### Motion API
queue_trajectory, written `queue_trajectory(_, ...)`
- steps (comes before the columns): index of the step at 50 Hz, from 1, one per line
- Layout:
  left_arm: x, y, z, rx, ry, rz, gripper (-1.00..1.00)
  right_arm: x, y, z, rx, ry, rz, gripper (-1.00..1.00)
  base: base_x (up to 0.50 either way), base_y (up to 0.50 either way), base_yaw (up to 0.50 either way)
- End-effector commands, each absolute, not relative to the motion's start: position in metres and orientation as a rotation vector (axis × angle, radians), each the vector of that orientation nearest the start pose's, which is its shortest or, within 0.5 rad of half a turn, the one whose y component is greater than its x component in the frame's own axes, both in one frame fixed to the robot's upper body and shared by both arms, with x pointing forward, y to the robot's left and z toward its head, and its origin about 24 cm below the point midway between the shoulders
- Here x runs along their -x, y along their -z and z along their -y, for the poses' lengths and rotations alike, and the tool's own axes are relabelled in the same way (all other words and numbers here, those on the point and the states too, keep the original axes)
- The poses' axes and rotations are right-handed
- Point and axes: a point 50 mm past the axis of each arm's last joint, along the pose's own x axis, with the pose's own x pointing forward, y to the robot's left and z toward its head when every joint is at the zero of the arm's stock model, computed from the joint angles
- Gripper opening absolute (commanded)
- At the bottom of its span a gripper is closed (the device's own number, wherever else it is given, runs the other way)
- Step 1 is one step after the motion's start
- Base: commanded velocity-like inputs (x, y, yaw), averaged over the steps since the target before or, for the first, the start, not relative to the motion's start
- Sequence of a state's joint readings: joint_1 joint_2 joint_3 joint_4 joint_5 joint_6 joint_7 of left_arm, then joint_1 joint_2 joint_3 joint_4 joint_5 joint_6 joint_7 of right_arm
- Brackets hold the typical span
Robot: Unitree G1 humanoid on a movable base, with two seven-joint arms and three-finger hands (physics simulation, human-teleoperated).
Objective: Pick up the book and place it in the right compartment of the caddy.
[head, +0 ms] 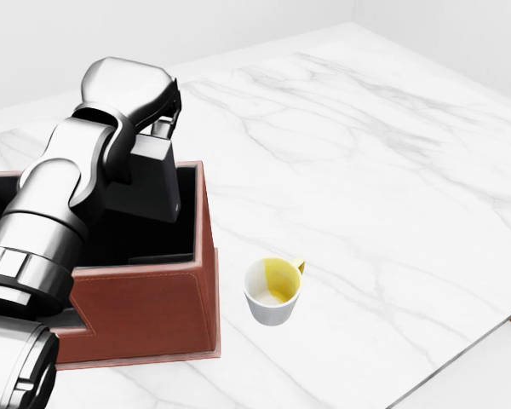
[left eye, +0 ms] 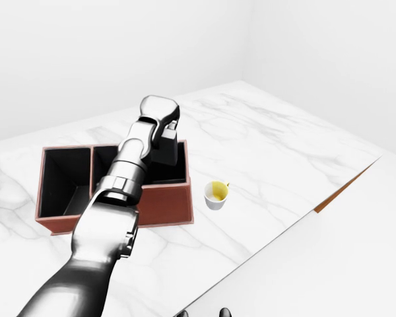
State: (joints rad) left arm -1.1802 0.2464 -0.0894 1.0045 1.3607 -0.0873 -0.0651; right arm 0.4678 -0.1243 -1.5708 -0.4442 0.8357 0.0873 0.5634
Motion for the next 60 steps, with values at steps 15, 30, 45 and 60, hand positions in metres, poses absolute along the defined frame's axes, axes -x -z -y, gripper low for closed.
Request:
queue_trajectory(15,-0.425,-0.201,-0.121,-1.727,0.077,0.232,-1.00,0.035,-0.185,0.372,0.214,0.742,0.500,1.00,0.00,0.00,0.00)
queue_trajectory(30,-0.425,-0.187,-0.118,-1.757,0.098,0.224,-1.00,0.035,-0.185,0.372,0.214,0.741,0.502,1.00,0.00,0.00,0.00)
queue_trajectory(45,-0.425,-0.182,-0.119,-1.750,0.097,0.216,-0.20,0.035,-0.186,0.372,0.215,0.740,0.504,1.00,0.00,0.00,0.00)
queue_trajectory(60,-0.426,-0.188,-0.123,-1.727,0.076,0.223,1.00,0.035,-0.186,0.372,0.216,0.740,0.502,1.00,0.00,0.00,0.00)
